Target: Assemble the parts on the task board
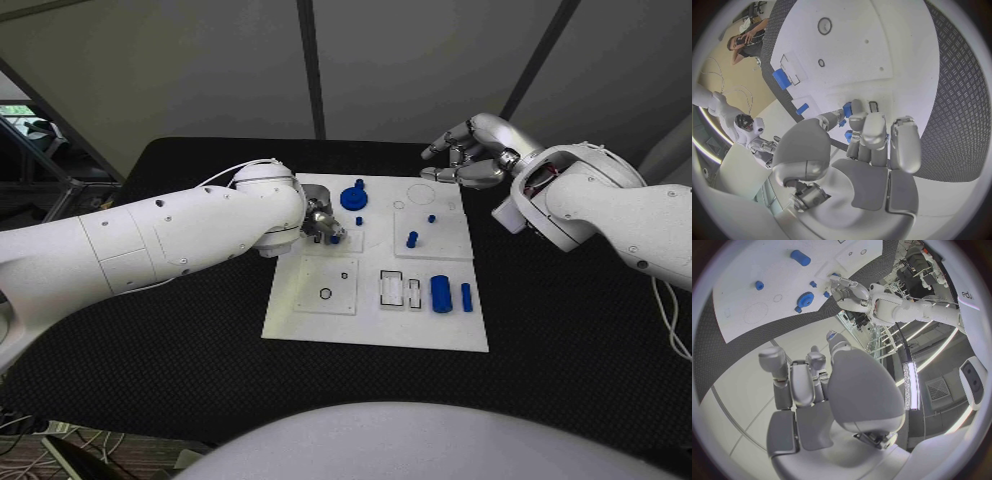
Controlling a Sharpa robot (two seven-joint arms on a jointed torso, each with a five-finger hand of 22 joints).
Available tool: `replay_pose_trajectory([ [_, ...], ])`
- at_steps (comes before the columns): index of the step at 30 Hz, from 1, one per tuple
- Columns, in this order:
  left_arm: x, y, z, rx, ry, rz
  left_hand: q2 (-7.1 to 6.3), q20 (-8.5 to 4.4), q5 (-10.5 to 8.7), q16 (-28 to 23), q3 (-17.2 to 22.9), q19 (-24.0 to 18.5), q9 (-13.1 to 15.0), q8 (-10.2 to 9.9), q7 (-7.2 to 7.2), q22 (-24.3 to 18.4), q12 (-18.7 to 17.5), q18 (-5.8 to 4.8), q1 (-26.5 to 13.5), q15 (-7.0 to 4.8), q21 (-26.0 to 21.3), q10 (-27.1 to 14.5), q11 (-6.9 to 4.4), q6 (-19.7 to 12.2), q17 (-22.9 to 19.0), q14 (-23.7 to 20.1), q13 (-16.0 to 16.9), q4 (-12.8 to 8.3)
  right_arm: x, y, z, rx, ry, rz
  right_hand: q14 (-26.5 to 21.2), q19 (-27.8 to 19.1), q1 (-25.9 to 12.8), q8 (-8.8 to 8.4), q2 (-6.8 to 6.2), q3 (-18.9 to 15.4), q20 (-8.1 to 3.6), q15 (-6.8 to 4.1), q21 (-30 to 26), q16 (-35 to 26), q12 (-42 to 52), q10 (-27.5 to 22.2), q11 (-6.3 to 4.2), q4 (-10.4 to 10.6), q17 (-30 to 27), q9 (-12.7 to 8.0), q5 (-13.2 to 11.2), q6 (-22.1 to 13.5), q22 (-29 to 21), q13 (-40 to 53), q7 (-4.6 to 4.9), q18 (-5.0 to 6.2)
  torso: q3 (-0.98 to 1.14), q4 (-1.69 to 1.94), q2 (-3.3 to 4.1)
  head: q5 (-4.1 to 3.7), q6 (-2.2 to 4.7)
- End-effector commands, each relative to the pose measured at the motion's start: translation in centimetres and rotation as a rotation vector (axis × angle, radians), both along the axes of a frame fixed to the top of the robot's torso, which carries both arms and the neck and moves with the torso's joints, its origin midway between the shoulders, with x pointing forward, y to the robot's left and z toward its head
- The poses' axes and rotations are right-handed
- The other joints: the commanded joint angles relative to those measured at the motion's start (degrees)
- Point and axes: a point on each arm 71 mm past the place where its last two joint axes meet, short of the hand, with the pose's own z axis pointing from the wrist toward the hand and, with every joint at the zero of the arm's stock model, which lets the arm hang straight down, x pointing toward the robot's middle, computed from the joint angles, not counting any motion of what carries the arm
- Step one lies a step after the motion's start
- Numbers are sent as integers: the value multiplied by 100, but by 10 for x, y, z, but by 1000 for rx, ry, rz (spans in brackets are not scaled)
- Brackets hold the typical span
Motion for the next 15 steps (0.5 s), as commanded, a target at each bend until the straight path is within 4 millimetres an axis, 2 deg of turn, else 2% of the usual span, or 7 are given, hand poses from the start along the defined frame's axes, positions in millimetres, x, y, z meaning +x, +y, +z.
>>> replay_pose_trajectory([
  [1, 0, 0, -1, 2, 5, 7, 15, -10, -30, -29, -44, 47, -1, 22, -6, 377, 35, -446, -55, -38, 10, 49, -12, 57, 5, 90, 3, 1, 0, 1, 1, -4, 0, 5, 143, -53, -1, 35, 27, -12, 2, -48, -40, -21, -22, -48, 2, 2, -5, -2, 12, -5, -5, -4, -13, 46, -1, 0, 2, -7, 0],
  [15, 3, 4, -1, 1, -2, 22, 68, -14, -97, -37, -388, 57, -26, 0, -3, 399, 52, -448, -287, -38, 4, 63, -9, 103, 13, 93, 11, 249, 1, 0, 0, -5, 1, 4, 137, -65, -19, 37, 23, -19, 1, -48, -61, -44, -30, -55, 4, 14, -31, -3, 34, -10, -32, -16, -11, 51, -3, 5, -1, -14, 0],
])
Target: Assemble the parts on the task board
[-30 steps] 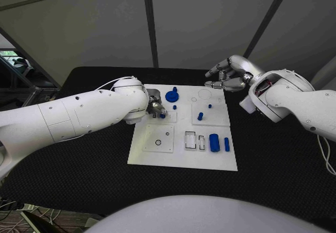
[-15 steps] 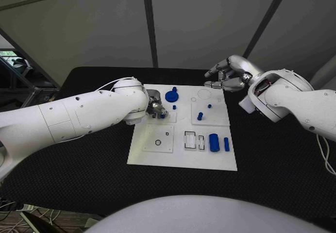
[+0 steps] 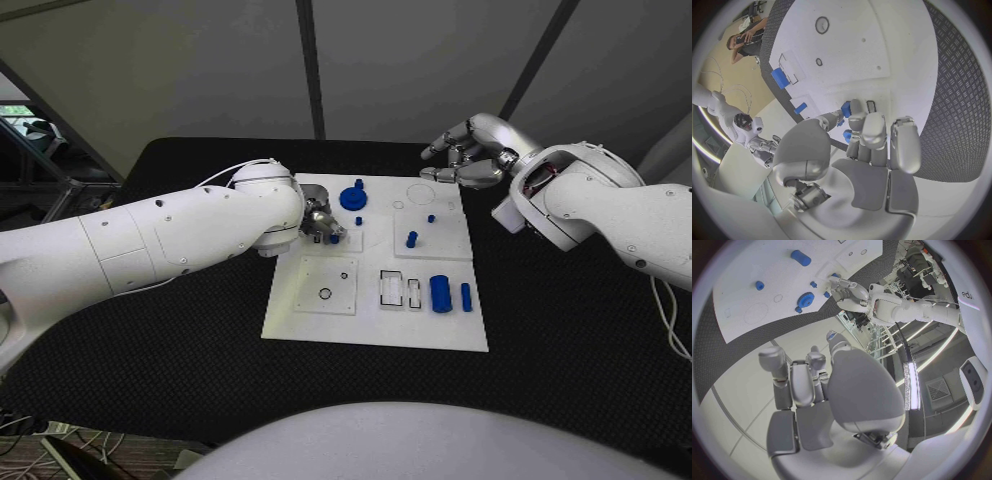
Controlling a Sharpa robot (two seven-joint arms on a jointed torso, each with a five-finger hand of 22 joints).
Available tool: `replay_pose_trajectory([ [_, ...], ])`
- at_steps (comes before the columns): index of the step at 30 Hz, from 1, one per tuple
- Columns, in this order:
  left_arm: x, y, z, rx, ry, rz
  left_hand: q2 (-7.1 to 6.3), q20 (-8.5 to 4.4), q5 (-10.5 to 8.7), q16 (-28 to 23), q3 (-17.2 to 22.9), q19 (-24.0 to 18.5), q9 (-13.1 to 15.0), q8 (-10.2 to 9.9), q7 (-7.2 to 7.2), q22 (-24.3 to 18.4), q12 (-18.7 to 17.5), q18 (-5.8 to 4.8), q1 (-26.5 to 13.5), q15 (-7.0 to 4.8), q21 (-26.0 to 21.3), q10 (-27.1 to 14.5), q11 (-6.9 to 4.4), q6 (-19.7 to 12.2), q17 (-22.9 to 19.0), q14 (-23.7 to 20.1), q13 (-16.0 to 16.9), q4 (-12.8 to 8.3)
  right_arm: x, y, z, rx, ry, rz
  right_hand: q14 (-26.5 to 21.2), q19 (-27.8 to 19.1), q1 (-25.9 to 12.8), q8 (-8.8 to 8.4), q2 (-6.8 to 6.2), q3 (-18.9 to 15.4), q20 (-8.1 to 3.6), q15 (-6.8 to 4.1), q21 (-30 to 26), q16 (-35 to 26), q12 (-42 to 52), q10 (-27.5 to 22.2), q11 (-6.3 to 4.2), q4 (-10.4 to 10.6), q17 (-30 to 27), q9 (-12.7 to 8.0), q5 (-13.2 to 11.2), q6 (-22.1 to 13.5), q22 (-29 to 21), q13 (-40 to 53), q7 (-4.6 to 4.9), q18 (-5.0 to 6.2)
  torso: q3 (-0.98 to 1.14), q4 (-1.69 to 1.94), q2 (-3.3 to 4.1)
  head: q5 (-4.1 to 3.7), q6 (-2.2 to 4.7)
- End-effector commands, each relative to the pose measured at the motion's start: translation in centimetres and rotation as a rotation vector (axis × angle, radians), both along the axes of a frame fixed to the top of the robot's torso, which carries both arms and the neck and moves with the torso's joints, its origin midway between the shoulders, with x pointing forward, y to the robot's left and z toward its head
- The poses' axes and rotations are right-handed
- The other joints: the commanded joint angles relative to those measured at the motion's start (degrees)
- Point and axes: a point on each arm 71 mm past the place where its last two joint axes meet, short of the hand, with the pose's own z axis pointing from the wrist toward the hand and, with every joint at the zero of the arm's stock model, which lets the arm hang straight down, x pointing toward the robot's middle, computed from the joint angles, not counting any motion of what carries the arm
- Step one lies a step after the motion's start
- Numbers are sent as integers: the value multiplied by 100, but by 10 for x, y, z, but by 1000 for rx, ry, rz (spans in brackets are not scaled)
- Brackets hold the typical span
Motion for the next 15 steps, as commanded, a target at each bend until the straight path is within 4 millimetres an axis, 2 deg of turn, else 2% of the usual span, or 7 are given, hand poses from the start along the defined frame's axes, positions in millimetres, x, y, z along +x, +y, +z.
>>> replay_pose_trajectory([
  [1, 1, 2, 0, 0, -2, 11, -9, 7, -32, -39, -112, 37, -7, 0, 9, 401, 33, -448, -104, -37, 3, 45, 11, 57, 6, 93, 6, 50, 0, 0, 1, -4, -1, 5, 137, -33, -19, 37, 23, -19, -8, -48, -35, -31, -30, -55, 4, 14, -12, -3, 34, -10, -11, -9, -11, 52, -2, 2, -1, 0, 0],
  [8, 1, 3, 1, -7, -10, 17, -23, 6, -40, -43, -579, 42, -17, -11, 3, 419, 42, -449, -216, -40, -5, 47, 8, 77, 15, 96, 9, 245, 1, 0, 0, -4, 0, 5, 137, -33, -19, 37, 23, -19, -8, -48, -35, -31, -30, -55, 4, 14, -12, -3, 34, -10, -11, -9, -11, 52, -2, 3, -1, -4, 0],
  [15, 2, 4, 2, -17, -20, 21, 19, -1, -39, -48, -984, 45, -22, -19, -3, 432, 48, -448, -175, -44, -15, 47, 3, 85, 24, 98, 11, 398, 1, 0, 0, -5, 1, 6, 135, -39, -30, 38, 20, -25, -8, -47, -45, -40, -35, -59, 5, 21, -22, -4, 37, -13, -24, -16, -11, 54, -2, 4, 2, -7, 0],
])
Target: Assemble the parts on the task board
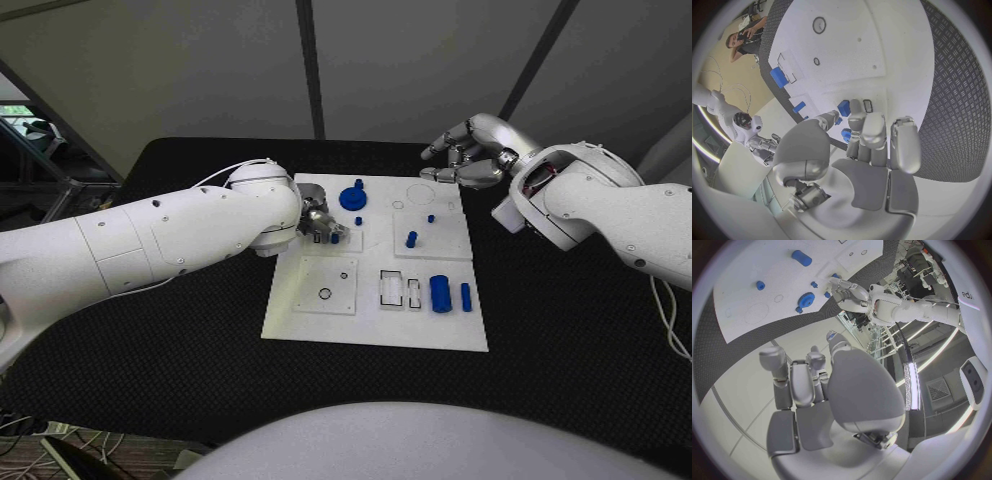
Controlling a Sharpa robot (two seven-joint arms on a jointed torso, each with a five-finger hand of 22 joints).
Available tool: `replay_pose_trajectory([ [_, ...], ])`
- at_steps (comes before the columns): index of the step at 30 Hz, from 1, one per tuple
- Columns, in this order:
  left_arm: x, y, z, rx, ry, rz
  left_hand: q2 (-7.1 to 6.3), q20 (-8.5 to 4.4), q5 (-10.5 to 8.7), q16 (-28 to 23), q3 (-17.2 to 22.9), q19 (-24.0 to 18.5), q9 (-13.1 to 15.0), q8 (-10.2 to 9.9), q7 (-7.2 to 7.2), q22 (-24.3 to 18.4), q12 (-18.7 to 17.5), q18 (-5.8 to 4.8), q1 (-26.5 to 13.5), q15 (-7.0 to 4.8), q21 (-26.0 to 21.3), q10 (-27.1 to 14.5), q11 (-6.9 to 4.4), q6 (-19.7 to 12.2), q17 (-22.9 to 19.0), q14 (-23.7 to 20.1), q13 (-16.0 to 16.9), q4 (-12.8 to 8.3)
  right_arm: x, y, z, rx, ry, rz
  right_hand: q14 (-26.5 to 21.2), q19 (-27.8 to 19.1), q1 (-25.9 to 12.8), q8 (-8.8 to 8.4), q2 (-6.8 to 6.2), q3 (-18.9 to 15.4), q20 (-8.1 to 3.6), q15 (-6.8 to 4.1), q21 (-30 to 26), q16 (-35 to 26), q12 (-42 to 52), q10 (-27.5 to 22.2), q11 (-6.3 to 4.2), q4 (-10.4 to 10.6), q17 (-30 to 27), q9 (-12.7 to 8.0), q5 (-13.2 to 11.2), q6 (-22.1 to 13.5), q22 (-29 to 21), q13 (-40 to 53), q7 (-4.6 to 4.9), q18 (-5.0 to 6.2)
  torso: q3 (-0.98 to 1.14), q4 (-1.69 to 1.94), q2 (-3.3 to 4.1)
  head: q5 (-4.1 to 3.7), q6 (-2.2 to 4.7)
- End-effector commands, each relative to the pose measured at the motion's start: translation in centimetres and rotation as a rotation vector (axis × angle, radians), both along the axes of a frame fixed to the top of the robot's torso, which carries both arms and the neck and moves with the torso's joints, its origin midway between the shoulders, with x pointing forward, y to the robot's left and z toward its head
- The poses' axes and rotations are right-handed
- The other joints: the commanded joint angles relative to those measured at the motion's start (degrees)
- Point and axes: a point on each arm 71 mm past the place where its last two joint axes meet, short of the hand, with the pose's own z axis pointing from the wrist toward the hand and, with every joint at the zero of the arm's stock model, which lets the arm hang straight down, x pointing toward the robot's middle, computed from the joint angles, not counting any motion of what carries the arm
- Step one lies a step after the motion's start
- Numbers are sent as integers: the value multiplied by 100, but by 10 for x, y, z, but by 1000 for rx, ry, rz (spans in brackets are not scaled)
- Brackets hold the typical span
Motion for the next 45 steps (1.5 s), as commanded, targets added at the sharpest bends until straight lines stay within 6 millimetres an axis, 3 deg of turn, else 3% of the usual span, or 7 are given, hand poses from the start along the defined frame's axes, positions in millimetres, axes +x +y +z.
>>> replay_pose_trajectory([
  [1, 1, 0, 2, -15, -15, 8, 46, -1, -15, -28, -118, 45, -9, -19, 5, 434, 24, -449, 3, -45, -16, 34, -11, 35, 8, 98, 2, 48, 0, 1, 1, -3, -1, 7, 135, -31, -30, 38, 20, -24, 0, -48, -20, -21, -35, -38, -17, 21, -5, -4, 37, -13, -5, -4, -11, 53, -1, 1, 3, -1, 0],
  [11, 4, -1, 11, -51, -40, 17, 85, -2, -11, -31, -342, 41, -12, -26, 4, 433, 9, -446, 72, -46, -32, 22, -12, 32, 12, 99, -19, 139, 1, 0, 0, -1, 2, 5, 135, -31, -30, 38, 20, -24, 0, -48, -20, -21, -35, -38, -17, 21, -5, -4, 37, -13, -5, -4, -11, 53, 2, 0, 1, 4, 0],
  [21, 10, 12, 35, -115, -30, 47, 102, 38, 4, -63, -726, -149, -60, -142, 90, 180, -535, -374, 374, 6, -297, -395, 62, -162, 1, 91, -690, 226, 2, -1, 0, -3, 4, 0, 134, -30, -40, 38, 20, -28, 0, -47, -23, -25, -35, -38, -16, 28, -8, -4, 39, -15, -7, -6, -10, 53, 5, -1, -2, -9, 0],
  [31, 19, 33, 54, -97, -34, 68, 187, 73, 12, -94, -907, -244, -91, -196, 130, 57, -731, -338, 665, 38, -448, -556, 101, -230, -16, 81, -943, 248, 2, -2, -1, -5, 6, -3, 134, -30, -40, 38, 20, -28, 0, -47, -23, -25, -35, -38, -16, 28, -8, -4, 39, -15, -7, -6, -10, 53, 2, -5, 7, -22, 0],
  [35, 29, 39, 57, -99, -43, 80, 225, 112, 15, -153, -1037, -302, -198, -368, 217, -15, -916, -318, 861, 90, -546, -733, 167, -408, -56, 55, -1183, 271, 2, -2, -1, -5, 6, -3, 134, -30, -40, 38, 20, -28, 0, -47, -23, -25, -35, -38, -16, 28, -8, -4, 39, -15, -7, -6, -10, 53, 2, -2, 3, -26, 0],
  [38, 39, 42, 59, -99, -45, 89, 182, 169, 8, -196, -1251, -329, -404, -649, 329, -43, -990, -311, 955, 162, -601, -827, 262, -610, -84, 32, -1305, 324, 2, -1, -1, -5, 7, -2, 134, -30, -40, 38, 20, -28, 0, -47, -23, -25, -35, -38, -16, 28, -8, -4, 39, -15, -7, -6, -10, 53, 2, -3, 7, -21, 0],
  [45, 55, 42, 58, -62, -26, 84, 174, 204, -2, -201, -1497, -318, -555, -767, 355, -21, -942, -309, 1006, 185, -605, -822, 285, -559, -85, 27, -1298, 343, 3, 0, -1, -5, 9, 1, 136, -26, -51, 40, 24, -30, 0, -47, -24, -25, -29, -32, -16, 37, -2, -4, 44, -16, -4, -1, -11, 52, -2, -6, 10, -6, 35],
])
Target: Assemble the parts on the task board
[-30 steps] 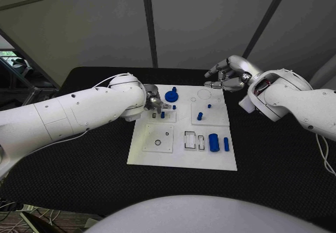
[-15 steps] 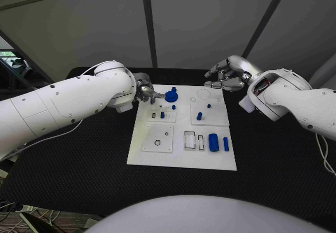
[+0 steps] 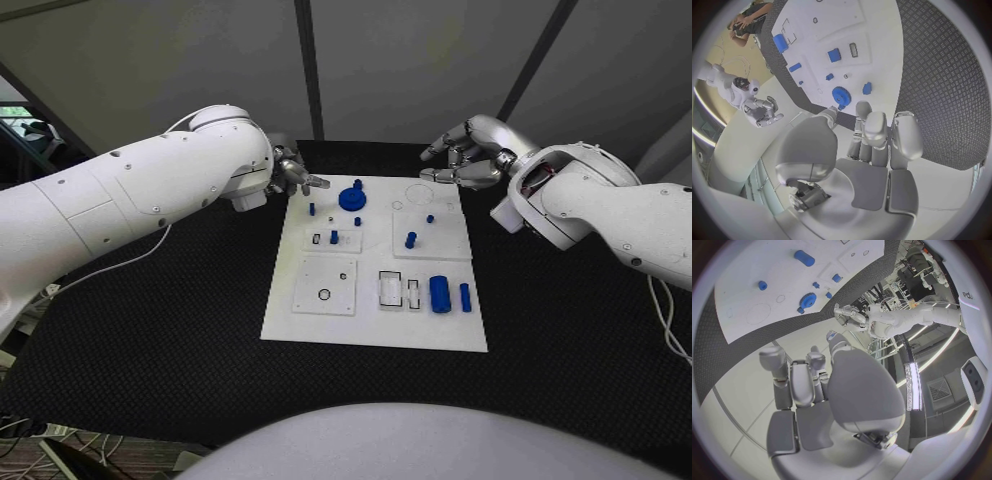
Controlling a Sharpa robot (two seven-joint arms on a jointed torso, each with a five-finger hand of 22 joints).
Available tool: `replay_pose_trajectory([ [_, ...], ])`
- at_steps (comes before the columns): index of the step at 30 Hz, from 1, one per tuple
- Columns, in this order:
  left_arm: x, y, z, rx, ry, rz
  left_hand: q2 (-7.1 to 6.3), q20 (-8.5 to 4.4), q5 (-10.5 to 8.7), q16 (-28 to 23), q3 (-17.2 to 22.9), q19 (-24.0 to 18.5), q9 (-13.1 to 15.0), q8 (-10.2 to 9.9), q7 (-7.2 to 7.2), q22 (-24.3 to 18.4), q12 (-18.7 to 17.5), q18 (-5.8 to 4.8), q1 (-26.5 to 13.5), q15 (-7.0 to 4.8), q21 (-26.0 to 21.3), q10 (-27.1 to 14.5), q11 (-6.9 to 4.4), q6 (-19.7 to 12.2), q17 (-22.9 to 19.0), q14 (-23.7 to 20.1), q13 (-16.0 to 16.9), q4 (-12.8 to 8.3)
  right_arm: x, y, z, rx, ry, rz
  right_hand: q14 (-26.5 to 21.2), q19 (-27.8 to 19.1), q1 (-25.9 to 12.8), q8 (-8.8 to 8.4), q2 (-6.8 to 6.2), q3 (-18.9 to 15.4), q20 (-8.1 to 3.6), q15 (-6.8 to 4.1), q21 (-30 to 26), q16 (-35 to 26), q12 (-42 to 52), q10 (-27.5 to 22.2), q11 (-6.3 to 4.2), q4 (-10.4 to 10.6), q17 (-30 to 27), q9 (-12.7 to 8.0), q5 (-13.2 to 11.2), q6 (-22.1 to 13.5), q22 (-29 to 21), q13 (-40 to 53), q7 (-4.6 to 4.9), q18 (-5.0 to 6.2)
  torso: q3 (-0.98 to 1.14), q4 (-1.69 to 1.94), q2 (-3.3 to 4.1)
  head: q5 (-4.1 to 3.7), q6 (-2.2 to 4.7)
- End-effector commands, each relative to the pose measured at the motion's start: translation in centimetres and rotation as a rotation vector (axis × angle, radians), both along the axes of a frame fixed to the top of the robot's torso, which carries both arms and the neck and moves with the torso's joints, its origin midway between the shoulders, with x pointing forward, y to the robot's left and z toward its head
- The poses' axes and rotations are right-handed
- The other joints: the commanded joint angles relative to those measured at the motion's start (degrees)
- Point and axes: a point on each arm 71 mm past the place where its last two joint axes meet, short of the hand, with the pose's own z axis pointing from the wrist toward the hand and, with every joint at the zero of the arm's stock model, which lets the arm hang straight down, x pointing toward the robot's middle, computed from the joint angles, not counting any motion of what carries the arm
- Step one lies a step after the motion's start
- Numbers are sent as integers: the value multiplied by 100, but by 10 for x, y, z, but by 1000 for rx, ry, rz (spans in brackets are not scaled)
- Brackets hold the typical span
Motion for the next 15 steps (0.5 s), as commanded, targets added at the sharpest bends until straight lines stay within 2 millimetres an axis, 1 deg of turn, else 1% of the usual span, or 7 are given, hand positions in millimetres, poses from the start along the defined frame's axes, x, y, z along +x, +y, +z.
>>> replay_pose_trajectory([
  [1, 4, -2, -1, 24, 32, -52, 10, 40, -2, -40, -48, 12, -20, -29, 25, 7, 35, -308, 39, 40, -28, -18, 19, 36, -5, 27, 3, -7, 0, 1, 1, -1, 2, 4, 136, -27, -51, 19, 24, -15, 0, -47, -24, -25, -29, -32, -16, 21, -3, -4, 15, -16, -6, -3, -11, 53, -4, 1, 0, 10, 19],
  [4, 8, -2, -3, 45, 42, -57, 13, 43, -2, -47, -81, 14, -37, -41, 26, 11, 36, -308, 43, 42, -27, -22, 20, 45, -11, 25, -3, -5, 1, 1, 1, -1, 2, 5, 136, -27, -51, 19, 24, -15, 0, -47, -24, -25, -29, -32, -16, 21, -3, -4, 15, -16, -6, -3, -11, 53, -6, 6, -4, 12, 12],
  [5, 10, -3, -4, 51, 47, -58, 18, 44, -2, -54, -97, 12, -47, -48, 27, 9, 30, -307, 47, 42, -31, -29, 21, 48, -16, 22, -15, -6, 1, 1, 0, -1, 2, 5, 136, -27, -51, 19, 24, -15, 0, -47, -24, -25, -29, -32, -16, 21, -3, -4, 15, -16, -6, -3, -11, 53, -4, 8, -4, 11, 13],
  [8, 14, -4, -7, 66, 58, -60, 38, 49, 2, -73, -144, 4, -81, -75, 33, 2, 18, -304, 77, 47, -45, -50, 27, 52, -30, 13, -40, -10, 1, 2, 0, 0, 2, 7, 136, -27, -51, 21, 27, -13, 0, -47, -27, -27, -27, -30, -17, 22, -4, -4, 19, -16, -9, -1, -11, 53, -5, 6, -4, 27, 15],
  [9, 15, -4, -8, 72, 61, -61, 58, 54, 5, -87, -181, 0, -111, -102, 40, 0, 12, -302, 108, 52, -53, -67, 33, 49, -40, 5, -56, -14, 1, 3, 0, 0, 2, 7, 136, -27, -51, 21, 27, -13, 0, -47, -27, -27, -27, -30, -17, 22, -4, -4, 19, -16, -9, -1, -11, 53, -7, 5, -1, 32, 23],
  [12, 17, -5, -10, 87, 71, -66, 87, 63, 9, -104, -246, -3, -171, -162, 57, 2, 8, -302, 170, 63, -62, -89, 47, 33, -52, -5, -78, -20, 1, 3, 0, 0, 3, 8, 136, -27, -51, 21, 27, -13, 0, -47, -27, -27, -27, -30, -17, 22, -4, -4, 19, -16, -9, -1, -11, 53, -9, 5, 0, 41, 18],
  [15, 19, -5, -14, 101, 84, -69, 108, 68, 12, -106, -275, -2, -199, -187, 64, 8, 12, -302, 204, 68, -63, -96, 53, 35, -53, -8, -83, -22, 1, 3, 0, 0, 3, 9, 136, -27, -51, 21, 27, -13, 0, -47, -27, -27, -27, -30, -17, 22, -4, -4, 19, -16, -9, -1, -11, 53, -5, 3, -3, 55, 10],
])
